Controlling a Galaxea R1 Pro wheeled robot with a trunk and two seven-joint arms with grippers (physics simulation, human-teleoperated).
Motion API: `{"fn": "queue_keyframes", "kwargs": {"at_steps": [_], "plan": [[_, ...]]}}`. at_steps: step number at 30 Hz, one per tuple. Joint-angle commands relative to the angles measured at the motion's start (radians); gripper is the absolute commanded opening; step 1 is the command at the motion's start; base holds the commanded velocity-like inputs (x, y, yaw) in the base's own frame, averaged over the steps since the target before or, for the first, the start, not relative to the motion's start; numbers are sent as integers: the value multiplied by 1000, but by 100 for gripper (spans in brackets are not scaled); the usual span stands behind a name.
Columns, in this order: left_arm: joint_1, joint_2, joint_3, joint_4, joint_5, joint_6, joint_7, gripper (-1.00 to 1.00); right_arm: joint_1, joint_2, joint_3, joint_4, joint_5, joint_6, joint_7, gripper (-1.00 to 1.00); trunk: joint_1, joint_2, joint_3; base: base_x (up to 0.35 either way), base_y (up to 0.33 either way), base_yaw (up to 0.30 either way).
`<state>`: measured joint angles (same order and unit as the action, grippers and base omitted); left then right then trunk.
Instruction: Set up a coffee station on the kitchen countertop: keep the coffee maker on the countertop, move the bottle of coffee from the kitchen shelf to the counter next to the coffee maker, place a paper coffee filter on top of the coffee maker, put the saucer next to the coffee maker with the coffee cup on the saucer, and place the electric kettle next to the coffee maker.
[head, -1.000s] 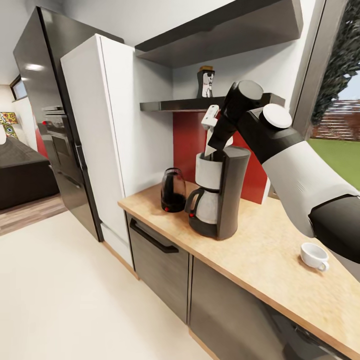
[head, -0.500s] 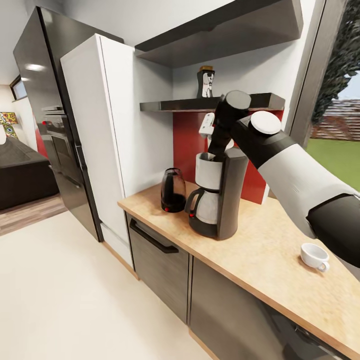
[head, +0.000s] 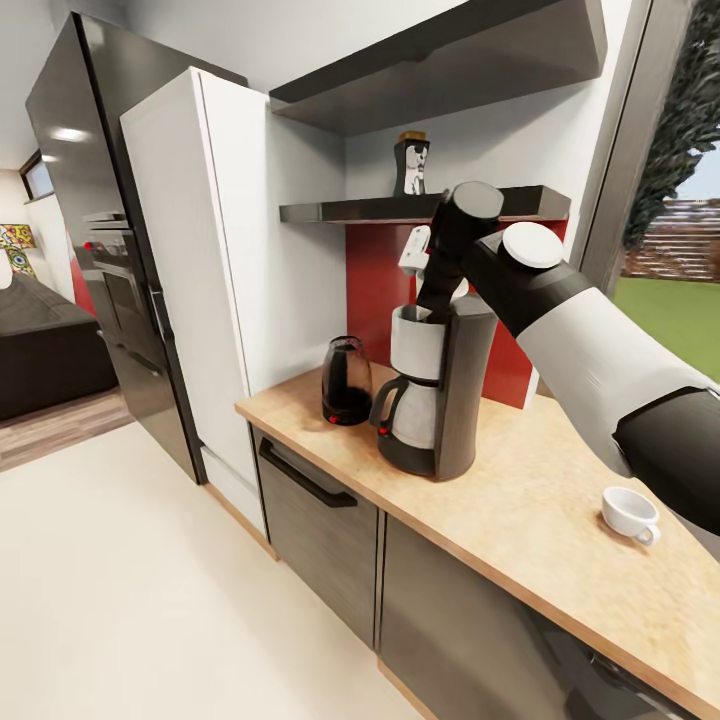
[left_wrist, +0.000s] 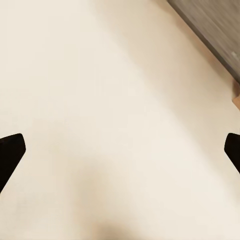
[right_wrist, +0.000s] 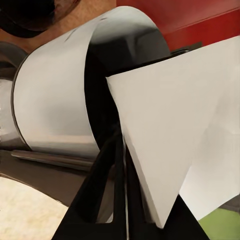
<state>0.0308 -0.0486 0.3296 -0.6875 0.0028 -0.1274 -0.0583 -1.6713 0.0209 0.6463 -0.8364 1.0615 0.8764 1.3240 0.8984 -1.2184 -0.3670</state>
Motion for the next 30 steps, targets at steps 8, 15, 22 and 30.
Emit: {"fn": "queue_keyframes", "kwargs": {"at_steps": [8,15,22,30], "plan": [[0,-1,5,-1,0,0,-6,100,-1,0,4,-1,6,6,1,-100,0,-1,-1,33,0,0],[0,-1,5,-1,0,0,-6,100,-1,1,3,-1,6,6,1,-100,0,-1,-1,40,0,0],[0,-1,5,-1,0,0,-6,100,-1,1,5,-1,6,6,1,-100,0,-1,-1,3,0,0],[0,-1,5,-1,0,0,-6,100,-1,1,7,-1,6,6,1,-100,0,-1,-1,1,0,0]]}}
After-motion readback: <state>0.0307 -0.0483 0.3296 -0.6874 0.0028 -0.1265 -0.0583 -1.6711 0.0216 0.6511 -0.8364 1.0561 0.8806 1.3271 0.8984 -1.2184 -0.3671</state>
